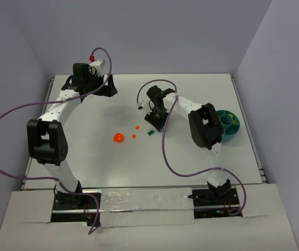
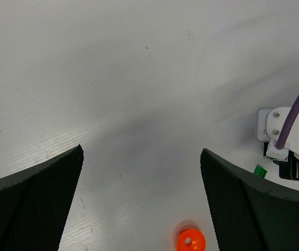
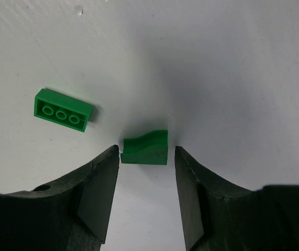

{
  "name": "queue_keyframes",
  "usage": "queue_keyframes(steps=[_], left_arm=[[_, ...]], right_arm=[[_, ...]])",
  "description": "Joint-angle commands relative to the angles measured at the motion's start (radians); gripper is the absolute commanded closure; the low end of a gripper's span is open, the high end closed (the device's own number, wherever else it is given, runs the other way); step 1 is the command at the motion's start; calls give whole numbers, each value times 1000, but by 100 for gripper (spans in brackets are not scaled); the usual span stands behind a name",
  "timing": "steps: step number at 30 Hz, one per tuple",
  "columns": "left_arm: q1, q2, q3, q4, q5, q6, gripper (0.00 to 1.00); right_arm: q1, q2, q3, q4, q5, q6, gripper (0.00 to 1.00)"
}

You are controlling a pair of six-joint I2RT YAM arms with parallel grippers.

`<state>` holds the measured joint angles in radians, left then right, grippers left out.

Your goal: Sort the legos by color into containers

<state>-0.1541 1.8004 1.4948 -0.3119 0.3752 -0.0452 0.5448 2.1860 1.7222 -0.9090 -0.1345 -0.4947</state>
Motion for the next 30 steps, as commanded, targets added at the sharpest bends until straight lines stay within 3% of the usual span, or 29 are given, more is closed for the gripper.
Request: queue_keyframes(steps=[1, 12, 19, 30], left_arm=[[11, -17, 38, 7, 28, -8, 1], [14, 5, 70, 9, 62, -6, 1], [0, 41, 115, 33, 104, -14, 1], [-54, 91, 157, 69, 118, -51, 1]], right_arm=[[11, 20, 16, -1, -8, 5, 49], [-17, -58, 43, -54, -10, 26, 83], [-211, -172, 249, -196, -83, 10, 89], [-510, -327, 209, -313, 20, -147, 93]])
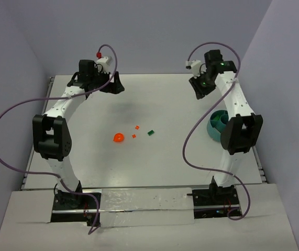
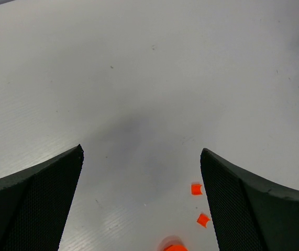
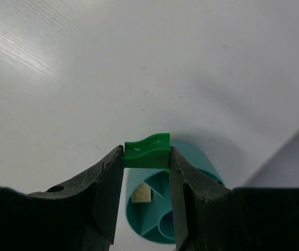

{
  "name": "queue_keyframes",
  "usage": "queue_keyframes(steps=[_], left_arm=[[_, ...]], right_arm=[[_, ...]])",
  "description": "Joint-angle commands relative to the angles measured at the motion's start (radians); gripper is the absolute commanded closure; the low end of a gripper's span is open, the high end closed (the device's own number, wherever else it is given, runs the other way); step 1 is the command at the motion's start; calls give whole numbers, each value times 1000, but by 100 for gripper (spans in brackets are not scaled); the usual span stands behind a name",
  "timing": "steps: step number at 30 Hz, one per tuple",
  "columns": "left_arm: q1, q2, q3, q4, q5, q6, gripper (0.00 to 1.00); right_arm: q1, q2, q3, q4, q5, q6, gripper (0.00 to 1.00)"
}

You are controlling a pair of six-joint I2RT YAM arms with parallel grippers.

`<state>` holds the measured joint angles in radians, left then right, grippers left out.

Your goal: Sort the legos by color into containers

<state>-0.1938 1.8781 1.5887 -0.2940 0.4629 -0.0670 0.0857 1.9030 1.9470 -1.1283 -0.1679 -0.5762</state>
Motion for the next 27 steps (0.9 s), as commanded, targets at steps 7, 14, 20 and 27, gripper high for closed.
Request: queue_keyframes(steps=[7, 14, 20, 27], left_arm=[[-21, 18, 58, 62, 57, -51, 1], [-26, 18, 66, 45, 59, -54, 1], [-27, -5, 40, 39, 39, -43, 1], [-30, -14, 25, 42, 36, -49, 1]], right_arm=[[-151, -63, -22, -178, 76, -177, 94], [-156, -26, -28, -233, 122, -272, 95], [-155, -17, -73, -220, 124, -274, 93], [-154, -3, -118, -206, 144, -272, 90]])
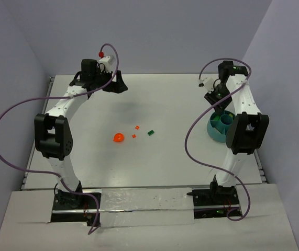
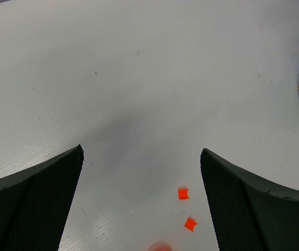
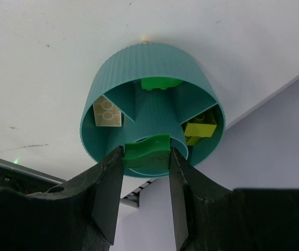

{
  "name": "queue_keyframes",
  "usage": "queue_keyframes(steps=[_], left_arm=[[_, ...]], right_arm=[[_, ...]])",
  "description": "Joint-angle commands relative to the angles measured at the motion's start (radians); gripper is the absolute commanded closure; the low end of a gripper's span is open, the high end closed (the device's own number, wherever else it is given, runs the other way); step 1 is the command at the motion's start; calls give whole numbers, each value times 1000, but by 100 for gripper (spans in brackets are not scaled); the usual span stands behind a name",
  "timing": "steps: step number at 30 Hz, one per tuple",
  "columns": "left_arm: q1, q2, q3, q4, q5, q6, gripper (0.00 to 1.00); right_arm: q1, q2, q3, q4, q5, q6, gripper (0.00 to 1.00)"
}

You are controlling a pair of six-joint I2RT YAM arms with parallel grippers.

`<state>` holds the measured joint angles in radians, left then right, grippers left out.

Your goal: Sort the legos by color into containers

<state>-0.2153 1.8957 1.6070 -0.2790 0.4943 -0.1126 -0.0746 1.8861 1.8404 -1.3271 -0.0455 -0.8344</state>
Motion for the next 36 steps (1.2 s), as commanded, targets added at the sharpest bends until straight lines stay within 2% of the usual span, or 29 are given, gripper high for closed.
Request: queue_keyframes(steps=[1, 10, 14, 17, 20, 22, 23, 26, 36], left_arm=[[-9, -33, 7, 27, 4, -4, 1], [-9, -30, 14, 22, -3, 1, 1], [-9, -32, 14, 19, -8, 5, 1], [-9, -33, 10, 17, -11, 7, 1], [-9, -35, 8, 14, -16, 10, 1], [-9, -35, 8, 12, -16, 11, 1], [-9, -35, 8, 10, -16, 12, 1], [-7, -33, 14, 6, -19, 16, 1], [10, -25, 29, -1, 0, 18, 1]], right_arm=[[7, 18, -13, -4, 24, -12, 89], [16, 43, -39, 34, 42, -6, 85], [22, 55, -37, 40, 73, -8, 77], [28, 61, -38, 47, 78, -8, 67], [33, 65, -30, 46, 76, -6, 49], [35, 68, -22, 41, 76, -6, 43], [38, 68, -19, 38, 74, -5, 36], [47, 64, 8, 17, 65, -3, 27], [120, 38, 107, -43, -17, 10, 27]])
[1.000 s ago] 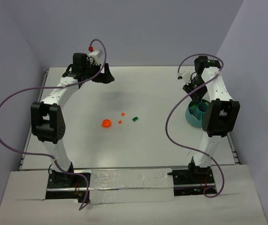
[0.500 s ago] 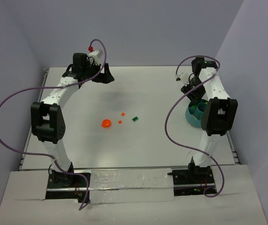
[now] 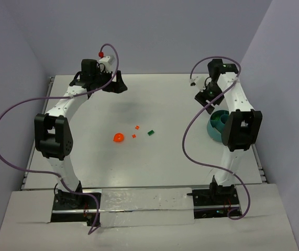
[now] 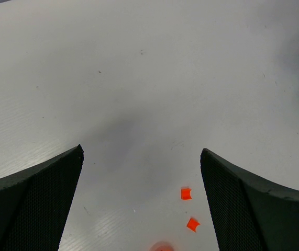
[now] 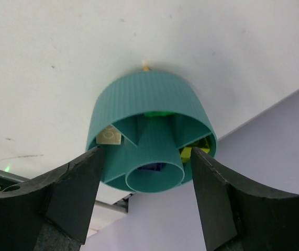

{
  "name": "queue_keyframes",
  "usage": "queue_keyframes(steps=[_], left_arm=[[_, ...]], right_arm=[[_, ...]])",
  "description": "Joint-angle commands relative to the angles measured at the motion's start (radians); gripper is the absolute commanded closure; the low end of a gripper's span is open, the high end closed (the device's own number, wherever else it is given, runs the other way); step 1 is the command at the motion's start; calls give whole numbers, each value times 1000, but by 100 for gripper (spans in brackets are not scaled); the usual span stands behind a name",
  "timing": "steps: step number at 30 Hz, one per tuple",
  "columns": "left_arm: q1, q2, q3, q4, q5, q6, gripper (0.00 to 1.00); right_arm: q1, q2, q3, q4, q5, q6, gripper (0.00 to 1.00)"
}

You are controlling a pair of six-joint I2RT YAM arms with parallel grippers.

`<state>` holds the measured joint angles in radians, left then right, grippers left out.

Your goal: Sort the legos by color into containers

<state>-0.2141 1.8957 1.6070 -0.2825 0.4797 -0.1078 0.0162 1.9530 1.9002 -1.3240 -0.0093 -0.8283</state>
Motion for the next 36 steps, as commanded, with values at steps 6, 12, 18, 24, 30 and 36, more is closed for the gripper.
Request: queue_keyframes(steps=[6, 12, 18, 24, 30, 36], left_arm=[[54, -38, 30, -2, 161, -3, 1], [104, -58, 12, 13, 286, -45, 1], [148, -65, -5, 11, 368, -14, 1], [167, -72, -28, 9, 367, -10, 1], [192, -104, -73, 38, 364, -18, 1], [208, -101, -73, 32, 367, -23, 1]], right_arm=[[199, -69, 58, -65, -233, -80, 28], [432, -44, -41, 92, -387, -185, 30], [555, 42, -53, 214, -500, -281, 33], [637, 66, -136, 349, -458, -402, 36], [681, 81, -209, 407, -403, -502, 41], [695, 134, -224, 394, -343, -552, 44]])
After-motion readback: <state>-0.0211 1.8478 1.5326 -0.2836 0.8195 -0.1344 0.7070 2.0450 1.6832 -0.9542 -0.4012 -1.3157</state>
